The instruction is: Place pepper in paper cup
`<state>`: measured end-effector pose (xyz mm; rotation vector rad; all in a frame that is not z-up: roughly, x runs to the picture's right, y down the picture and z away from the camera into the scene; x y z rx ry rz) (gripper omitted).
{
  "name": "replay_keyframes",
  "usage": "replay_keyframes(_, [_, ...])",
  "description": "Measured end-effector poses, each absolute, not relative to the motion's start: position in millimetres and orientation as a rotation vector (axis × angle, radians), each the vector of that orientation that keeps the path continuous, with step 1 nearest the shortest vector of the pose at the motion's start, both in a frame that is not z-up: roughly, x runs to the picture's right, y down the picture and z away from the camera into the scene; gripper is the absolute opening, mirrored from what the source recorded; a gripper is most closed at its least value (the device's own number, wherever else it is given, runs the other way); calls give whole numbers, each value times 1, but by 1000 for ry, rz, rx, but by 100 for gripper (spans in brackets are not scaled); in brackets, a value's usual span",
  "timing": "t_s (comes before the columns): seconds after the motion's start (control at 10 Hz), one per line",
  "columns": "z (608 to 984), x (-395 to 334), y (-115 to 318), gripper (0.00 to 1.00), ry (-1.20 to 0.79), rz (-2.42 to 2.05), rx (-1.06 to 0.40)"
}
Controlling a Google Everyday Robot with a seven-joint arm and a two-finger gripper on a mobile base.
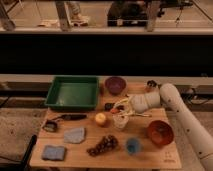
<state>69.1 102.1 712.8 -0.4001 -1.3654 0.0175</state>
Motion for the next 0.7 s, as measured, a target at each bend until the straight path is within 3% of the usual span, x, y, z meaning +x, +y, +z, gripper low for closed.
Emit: replay_keyframes(0.7, [703, 74, 95, 80, -1345, -21, -361])
